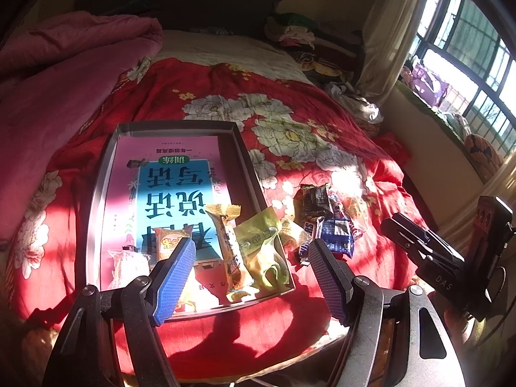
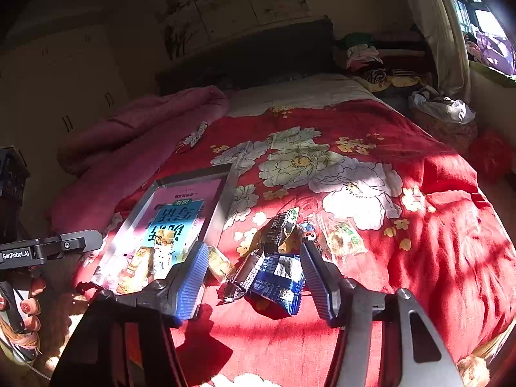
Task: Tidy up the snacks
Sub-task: 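Move both open tools from the tray toward the remaining snack pile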
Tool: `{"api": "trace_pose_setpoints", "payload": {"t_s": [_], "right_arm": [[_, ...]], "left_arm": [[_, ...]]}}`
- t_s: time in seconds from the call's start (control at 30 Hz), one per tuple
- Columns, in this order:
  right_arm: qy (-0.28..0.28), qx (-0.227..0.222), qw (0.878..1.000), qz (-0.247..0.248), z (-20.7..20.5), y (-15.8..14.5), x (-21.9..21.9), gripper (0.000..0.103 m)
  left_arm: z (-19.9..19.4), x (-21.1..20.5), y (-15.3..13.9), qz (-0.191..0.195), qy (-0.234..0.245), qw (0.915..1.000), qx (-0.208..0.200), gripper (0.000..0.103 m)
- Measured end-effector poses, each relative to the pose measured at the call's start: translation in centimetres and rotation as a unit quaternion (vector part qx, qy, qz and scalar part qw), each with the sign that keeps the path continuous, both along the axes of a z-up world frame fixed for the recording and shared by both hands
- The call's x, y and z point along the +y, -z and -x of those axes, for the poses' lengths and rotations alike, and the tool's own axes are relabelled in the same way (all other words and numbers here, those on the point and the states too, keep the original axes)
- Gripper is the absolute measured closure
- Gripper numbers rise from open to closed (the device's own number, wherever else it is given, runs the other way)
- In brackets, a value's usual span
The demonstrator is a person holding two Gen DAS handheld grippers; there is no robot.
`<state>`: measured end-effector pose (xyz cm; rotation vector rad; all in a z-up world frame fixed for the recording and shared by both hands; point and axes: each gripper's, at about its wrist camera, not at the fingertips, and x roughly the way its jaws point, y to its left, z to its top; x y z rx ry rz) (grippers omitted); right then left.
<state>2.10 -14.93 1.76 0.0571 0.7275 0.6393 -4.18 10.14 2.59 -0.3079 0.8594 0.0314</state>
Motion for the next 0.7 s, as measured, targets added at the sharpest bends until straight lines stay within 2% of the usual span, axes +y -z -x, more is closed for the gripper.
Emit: {"api": "trace_pose_setpoints", "payload": {"t_s": [0.43,0.7], "right_arm": [[0.027,0.003,1.000,-0.010,-1.1,0.4,-2.5,0.044],[0.036,0.008,0.999,-0.003,-1.8,1.1,-3.4,0.044]], "left_arm": [[-1.4,-4.2,0.8,0.008,0.045,0.9986,0.026,0.028],[-2.7,-5.2,1.6,0.042,0.047,0.9969,0.046,0.028]]}}
